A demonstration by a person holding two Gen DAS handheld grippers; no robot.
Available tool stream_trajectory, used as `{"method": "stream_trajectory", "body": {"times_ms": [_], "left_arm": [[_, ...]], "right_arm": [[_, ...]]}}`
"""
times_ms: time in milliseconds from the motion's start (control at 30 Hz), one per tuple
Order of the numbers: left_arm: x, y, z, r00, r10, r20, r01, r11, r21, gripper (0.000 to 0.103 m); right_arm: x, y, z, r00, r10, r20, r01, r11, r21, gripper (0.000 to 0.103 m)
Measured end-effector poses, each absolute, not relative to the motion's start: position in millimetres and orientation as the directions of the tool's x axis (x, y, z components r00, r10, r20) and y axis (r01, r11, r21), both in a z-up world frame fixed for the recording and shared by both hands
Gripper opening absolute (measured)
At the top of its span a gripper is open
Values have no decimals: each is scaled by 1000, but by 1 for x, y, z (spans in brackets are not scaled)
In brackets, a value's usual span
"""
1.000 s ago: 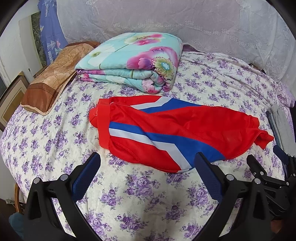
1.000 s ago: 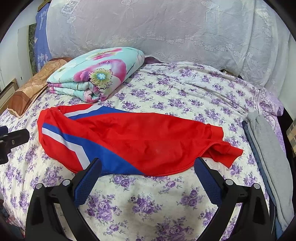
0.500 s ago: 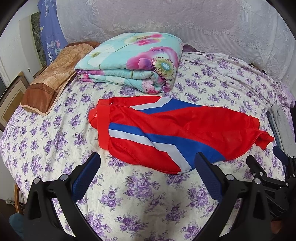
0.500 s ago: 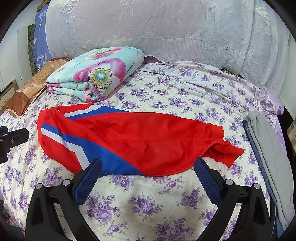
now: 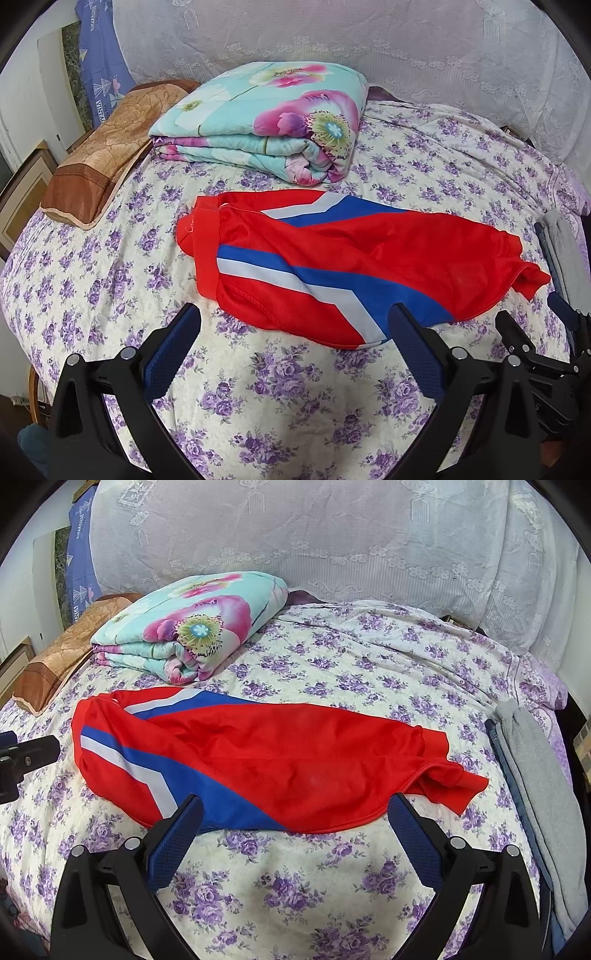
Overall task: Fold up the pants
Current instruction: 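Approach the red striped garment with both grippers open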
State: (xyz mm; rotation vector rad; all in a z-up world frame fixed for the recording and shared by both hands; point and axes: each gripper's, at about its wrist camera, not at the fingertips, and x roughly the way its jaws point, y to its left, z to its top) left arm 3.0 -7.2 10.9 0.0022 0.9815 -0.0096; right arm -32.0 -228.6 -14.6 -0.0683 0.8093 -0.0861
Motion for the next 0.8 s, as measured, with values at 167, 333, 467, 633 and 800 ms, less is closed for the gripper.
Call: {"method": "stream_trajectory", "body": {"times_ms": [167, 333, 467, 633, 800], "left_arm": [[5, -8, 8, 551, -7, -834, 14, 1000, 1, 99], [5, -7, 7, 549, -5, -836, 13, 1000, 3, 99], [5, -7, 7, 551, -5, -835, 14, 1000, 3, 99], [6, -7, 7, 551, -9, -834, 16, 1000, 1, 99], [7, -8, 7, 550, -10, -835, 18, 1000, -1, 99]], "right_arm": [[-29, -228, -17, 683, -101, -723, 46, 994, -95, 100], [-29, -226, -18, 682, -103, -724, 43, 994, -101, 100], [-27, -223, -18, 682, -100, -724, 37, 994, -103, 100], [-27, -224, -17, 684, -98, -723, 34, 994, -103, 100], [-26, -224, -17, 684, -99, -723, 34, 994, -104, 100]]}}
